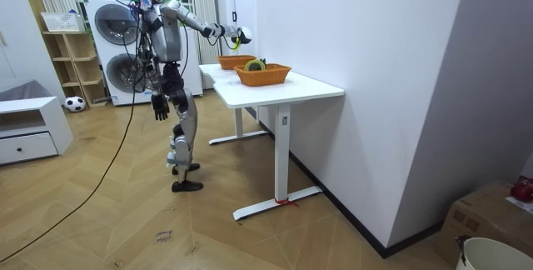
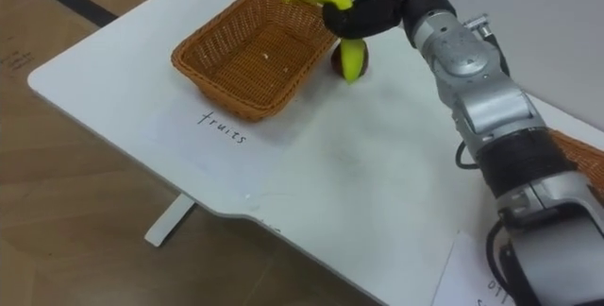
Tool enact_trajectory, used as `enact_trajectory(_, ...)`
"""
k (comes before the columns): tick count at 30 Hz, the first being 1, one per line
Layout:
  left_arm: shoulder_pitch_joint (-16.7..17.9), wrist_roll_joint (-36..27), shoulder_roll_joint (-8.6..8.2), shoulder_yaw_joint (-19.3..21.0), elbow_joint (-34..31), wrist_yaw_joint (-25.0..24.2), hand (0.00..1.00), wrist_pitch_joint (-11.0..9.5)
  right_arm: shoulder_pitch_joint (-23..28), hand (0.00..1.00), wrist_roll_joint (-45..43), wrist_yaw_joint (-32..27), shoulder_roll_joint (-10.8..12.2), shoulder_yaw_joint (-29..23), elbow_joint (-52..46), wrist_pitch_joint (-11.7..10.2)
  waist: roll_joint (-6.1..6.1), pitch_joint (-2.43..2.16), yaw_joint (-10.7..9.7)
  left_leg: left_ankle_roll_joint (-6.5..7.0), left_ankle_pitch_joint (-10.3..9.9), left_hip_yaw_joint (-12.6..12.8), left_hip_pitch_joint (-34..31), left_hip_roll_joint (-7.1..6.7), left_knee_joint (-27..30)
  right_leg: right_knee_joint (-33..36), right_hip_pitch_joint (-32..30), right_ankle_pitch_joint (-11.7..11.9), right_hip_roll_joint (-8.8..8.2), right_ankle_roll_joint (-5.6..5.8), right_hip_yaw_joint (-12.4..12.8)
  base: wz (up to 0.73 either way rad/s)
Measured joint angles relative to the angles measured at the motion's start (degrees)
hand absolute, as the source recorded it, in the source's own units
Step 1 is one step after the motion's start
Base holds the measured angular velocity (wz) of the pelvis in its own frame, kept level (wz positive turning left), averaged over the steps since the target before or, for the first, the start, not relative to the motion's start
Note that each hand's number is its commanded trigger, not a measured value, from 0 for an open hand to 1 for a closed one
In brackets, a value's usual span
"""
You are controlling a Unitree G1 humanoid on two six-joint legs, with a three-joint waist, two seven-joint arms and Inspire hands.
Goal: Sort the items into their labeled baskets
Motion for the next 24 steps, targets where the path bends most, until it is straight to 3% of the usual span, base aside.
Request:
enact_trajectory(4,0.0,0.0,0.14,0.0,0.1,0.0,0.00,0.0,-0.2,1.00,2.4,-0.1,0.3,0.1,0.0,0.0,-0.21,0.06,0.6,0.00,0.0,0.0,-0.1,0.00,0.0,0.0,0.0,0.0,-0.02,0.00,-0.3,0.00)
enact_trajectory(17,0.5,-0.1,0.82,0.0,0.1,0.1,0.00,0.4,-1.0,1.00,6.3,-2.0,5.0,0.3,1.3,0.0,-0.39,0.32,3.2,-0.01,0.0,-1.0,-0.7,-0.12,0.6,0.0,0.0,0.0,-0.02,0.00,-1.8,0.03)
enact_trajectory(24,1.2,-0.1,0.82,-0.3,0.1,0.1,0.00,0.4,-1.1,1.00,6.4,-3.4,5.6,0.3,1.8,0.0,-0.40,0.40,3.4,0.00,0.0,-1.9,-1.5,-0.41,1.3,0.0,-0.1,0.0,-0.11,0.01,-2.9,0.07)
